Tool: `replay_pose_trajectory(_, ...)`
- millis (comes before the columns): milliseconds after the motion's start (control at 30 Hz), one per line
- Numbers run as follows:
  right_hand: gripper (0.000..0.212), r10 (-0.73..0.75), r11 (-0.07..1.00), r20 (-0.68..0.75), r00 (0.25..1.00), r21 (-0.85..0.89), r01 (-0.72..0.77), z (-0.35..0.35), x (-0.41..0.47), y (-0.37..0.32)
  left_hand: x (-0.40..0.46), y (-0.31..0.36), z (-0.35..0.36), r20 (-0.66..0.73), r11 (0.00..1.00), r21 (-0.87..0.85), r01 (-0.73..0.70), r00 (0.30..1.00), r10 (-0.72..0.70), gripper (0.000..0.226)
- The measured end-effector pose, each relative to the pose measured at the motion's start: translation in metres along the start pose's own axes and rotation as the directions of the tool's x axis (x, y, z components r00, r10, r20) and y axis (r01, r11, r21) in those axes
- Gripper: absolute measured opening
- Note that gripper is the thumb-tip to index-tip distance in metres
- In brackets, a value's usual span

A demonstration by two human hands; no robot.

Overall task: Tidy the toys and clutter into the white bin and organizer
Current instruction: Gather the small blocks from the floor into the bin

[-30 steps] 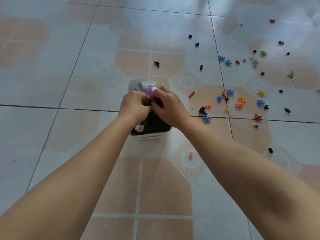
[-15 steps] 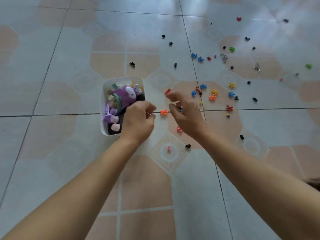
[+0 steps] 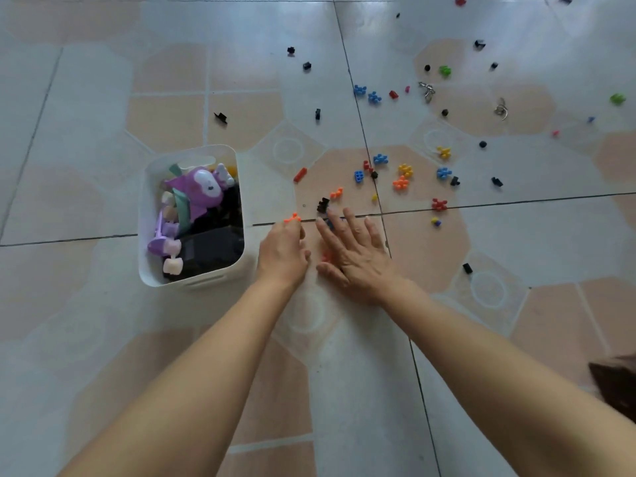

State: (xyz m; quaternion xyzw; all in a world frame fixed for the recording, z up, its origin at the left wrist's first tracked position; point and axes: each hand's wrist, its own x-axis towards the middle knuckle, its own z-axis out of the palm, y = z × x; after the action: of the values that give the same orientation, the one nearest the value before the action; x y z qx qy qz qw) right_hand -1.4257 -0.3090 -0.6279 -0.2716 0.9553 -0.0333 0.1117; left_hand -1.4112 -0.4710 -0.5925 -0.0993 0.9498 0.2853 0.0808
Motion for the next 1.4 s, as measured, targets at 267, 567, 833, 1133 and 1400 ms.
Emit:
replay_pose_trajectory(267, 0.077, -0.023, 0.999, 0.133, 0.991, -0.026, 0.027, -0.025, 0.036, 0.029, 0.031, 0.036, -0.031, 0.020, 0.998, -0.060, 0.000, 1.000, 0.001, 0.028)
replay_pose_trajectory(567, 0.070, -0.353, 0.930, 0.318, 0.880, 0.011, 0.369, -0.069, 0.024, -0.018, 0.007, 0.032, -0.130, -0.033, 0.991, 0.061, 0.117, 0.993, -0.115, 0.030)
replay_pose_trajectory(833, 0.080, -0.282, 0.945, 0.189, 0.940, -0.116, 0.307, -0.039, 0.090, -0.003, 0.058, -0.034, -0.132, -0.097, 0.998, -0.048, 0.042, 0.994, -0.047, 0.019)
replay_pose_trajectory(1133, 0.058, 0.035, 0.777, 0.243, 0.969, 0.604, -0.179, -0.091, 0.106, -0.080, 0.147, -0.031, -0.189, 0.431, 0.994, -0.077, -0.081, 0.896, 0.106, 0.025)
replay_pose_trajectory(1400, 0.019, 0.200, 0.657, 0.418, 0.886, 0.613, -0.438, -0.115, 0.131, -0.087, 0.200, -0.024, -0.223, 0.443, 0.972, -0.184, -0.147, 0.870, 0.215, 0.019)
